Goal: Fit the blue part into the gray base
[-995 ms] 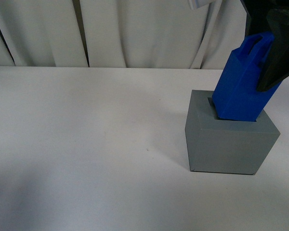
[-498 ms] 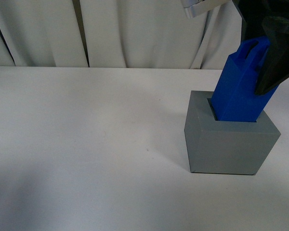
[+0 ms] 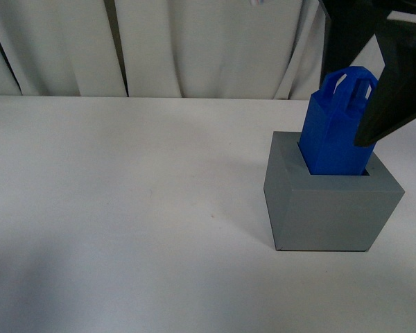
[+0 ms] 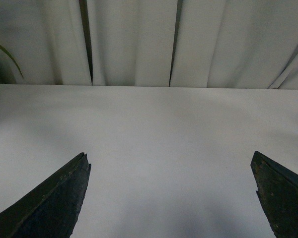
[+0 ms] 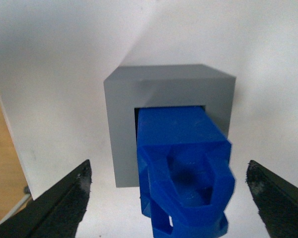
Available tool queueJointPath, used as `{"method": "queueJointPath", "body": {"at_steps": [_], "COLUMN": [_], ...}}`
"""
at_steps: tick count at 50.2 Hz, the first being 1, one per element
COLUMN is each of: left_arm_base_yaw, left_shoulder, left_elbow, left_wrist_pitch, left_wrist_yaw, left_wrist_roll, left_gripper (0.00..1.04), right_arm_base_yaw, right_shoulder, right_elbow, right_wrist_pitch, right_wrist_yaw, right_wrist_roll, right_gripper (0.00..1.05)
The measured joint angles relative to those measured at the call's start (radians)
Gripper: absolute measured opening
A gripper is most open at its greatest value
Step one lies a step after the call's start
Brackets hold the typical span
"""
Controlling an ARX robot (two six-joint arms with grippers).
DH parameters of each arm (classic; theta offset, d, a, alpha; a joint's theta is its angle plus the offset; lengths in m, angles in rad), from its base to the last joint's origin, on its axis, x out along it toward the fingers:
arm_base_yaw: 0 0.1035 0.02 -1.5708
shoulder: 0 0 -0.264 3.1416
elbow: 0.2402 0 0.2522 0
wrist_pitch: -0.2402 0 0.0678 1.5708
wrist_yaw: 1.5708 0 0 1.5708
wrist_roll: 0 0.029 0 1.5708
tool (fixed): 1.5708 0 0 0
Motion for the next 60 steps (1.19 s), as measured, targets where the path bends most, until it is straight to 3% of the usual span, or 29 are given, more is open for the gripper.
{"method": "queueJointPath", "body": {"at_steps": [11,30,38,42,53,56,60], "left_arm_base_yaw": [0.000,0.000,0.000,0.000,0.000,0.000,0.000], "left_shoulder": [0.000,0.000,0.000,0.000,0.000,0.000,0.000], "left_elbow": [0.000,0.000,0.000,0.000,0.000,0.000,0.000], "left_wrist_pitch": [0.000,0.000,0.000,0.000,0.000,0.000,0.000], "left_wrist_yaw": [0.000,0.000,0.000,0.000,0.000,-0.002,0.000], "left_wrist_roll": [0.000,0.000,0.000,0.000,0.000,0.000,0.000], "left_gripper": [0.99,0.99,0.99,0.99,0.99,0.99,0.99], "right_arm_base_yaw": [-0.062,-0.300,-0.428,-0.519,-0.549,-0.497,-0.468], "right_shoulder": [-0.084,-0.439,-0.581,-0.657,-0.672,-0.761,-0.830], "right_elbow": [-0.028,-0.452,-0.642,-0.779,-0.842,-1.023,-1.190], "right_wrist_pitch": [0.099,0.443,0.629,0.815,0.884,1.279,1.592], "right_wrist_yaw": [-0.156,-0.445,-0.586,-0.661,-0.651,-0.311,-0.094], "right_wrist_roll": [0.051,0.127,0.240,0.349,0.451,0.658,0.866], "right_gripper": [0.97,0.97,0.97,0.97,0.97,0.84,0.72]}}
